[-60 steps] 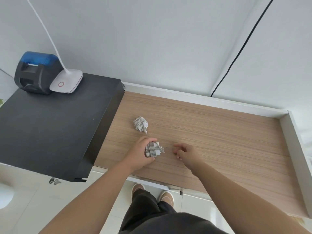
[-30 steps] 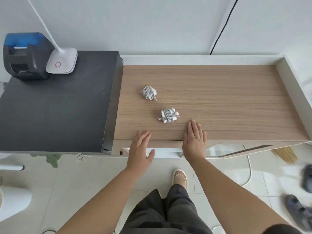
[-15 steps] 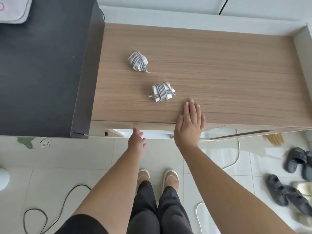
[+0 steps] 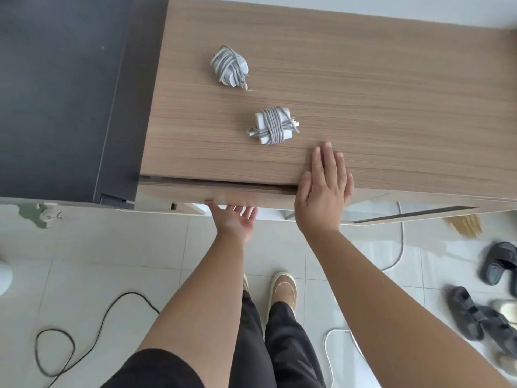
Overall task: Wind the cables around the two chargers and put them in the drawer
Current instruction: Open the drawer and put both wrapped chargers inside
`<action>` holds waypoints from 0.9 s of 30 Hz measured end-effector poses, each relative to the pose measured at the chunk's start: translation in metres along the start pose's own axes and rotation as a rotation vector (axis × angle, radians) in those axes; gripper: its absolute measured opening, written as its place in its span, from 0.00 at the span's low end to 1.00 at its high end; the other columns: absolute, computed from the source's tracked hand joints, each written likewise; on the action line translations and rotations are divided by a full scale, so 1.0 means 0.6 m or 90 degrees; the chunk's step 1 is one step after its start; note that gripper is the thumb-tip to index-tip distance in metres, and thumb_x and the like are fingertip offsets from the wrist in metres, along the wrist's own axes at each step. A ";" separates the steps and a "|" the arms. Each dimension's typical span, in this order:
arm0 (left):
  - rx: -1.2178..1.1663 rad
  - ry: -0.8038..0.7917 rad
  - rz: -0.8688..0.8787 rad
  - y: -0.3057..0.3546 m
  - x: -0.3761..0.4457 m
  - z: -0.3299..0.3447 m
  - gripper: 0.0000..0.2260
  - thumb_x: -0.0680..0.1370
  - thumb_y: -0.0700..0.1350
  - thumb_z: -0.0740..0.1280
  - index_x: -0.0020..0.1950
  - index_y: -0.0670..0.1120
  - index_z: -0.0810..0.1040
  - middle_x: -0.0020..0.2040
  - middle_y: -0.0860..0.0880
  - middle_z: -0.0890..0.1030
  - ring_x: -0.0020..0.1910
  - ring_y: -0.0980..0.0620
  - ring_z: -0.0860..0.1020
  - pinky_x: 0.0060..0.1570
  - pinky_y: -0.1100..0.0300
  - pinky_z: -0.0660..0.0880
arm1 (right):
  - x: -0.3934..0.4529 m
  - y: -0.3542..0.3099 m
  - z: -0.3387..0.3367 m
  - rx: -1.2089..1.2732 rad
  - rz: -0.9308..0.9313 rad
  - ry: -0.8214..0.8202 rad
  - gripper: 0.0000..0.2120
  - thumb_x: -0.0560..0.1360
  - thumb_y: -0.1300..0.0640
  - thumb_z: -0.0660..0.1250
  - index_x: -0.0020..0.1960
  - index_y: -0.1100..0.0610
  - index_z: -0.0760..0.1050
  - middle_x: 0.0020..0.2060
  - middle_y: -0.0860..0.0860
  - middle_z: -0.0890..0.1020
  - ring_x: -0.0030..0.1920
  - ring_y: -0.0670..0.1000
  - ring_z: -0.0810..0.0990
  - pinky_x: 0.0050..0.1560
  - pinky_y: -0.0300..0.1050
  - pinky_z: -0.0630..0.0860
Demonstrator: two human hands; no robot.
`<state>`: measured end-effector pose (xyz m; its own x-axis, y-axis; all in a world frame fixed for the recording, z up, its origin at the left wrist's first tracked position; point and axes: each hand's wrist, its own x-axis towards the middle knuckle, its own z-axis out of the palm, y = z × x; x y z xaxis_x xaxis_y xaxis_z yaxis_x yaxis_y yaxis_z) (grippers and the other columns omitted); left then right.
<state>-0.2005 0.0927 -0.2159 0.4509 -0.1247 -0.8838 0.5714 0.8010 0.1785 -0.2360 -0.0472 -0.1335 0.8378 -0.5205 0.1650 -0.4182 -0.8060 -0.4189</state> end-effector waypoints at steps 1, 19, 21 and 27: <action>0.003 0.002 -0.003 -0.001 -0.006 -0.004 0.39 0.74 0.72 0.52 0.73 0.44 0.66 0.71 0.45 0.69 0.70 0.43 0.68 0.71 0.47 0.63 | -0.001 -0.001 -0.003 -0.002 0.003 -0.004 0.25 0.80 0.51 0.47 0.74 0.52 0.63 0.75 0.49 0.63 0.76 0.53 0.58 0.73 0.49 0.46; 0.089 -0.017 -0.062 -0.004 -0.144 -0.155 0.41 0.75 0.73 0.46 0.79 0.47 0.53 0.78 0.41 0.59 0.75 0.38 0.60 0.74 0.44 0.53 | 0.001 0.008 -0.046 -0.047 -0.047 -0.182 0.24 0.82 0.50 0.48 0.78 0.50 0.53 0.78 0.48 0.53 0.78 0.51 0.48 0.75 0.49 0.42; 0.124 -0.011 -0.038 0.010 -0.169 -0.169 0.40 0.75 0.72 0.46 0.79 0.47 0.54 0.77 0.42 0.61 0.75 0.39 0.61 0.74 0.43 0.54 | 0.003 0.012 -0.058 -0.042 -0.059 -0.203 0.23 0.83 0.51 0.49 0.78 0.50 0.54 0.78 0.47 0.52 0.78 0.50 0.47 0.76 0.48 0.42; 0.303 0.226 0.276 0.055 -0.234 -0.165 0.21 0.81 0.56 0.53 0.68 0.45 0.69 0.66 0.48 0.73 0.66 0.45 0.72 0.63 0.53 0.67 | 0.017 0.010 -0.088 0.005 -0.044 -0.275 0.25 0.81 0.54 0.54 0.77 0.52 0.56 0.78 0.47 0.52 0.78 0.50 0.47 0.76 0.48 0.44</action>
<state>-0.3128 0.1950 -0.1290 0.5006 0.4079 -0.7636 0.6644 0.3844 0.6409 -0.2482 -0.0722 -0.0872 0.9342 -0.2990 -0.1946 -0.3550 -0.8320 -0.4263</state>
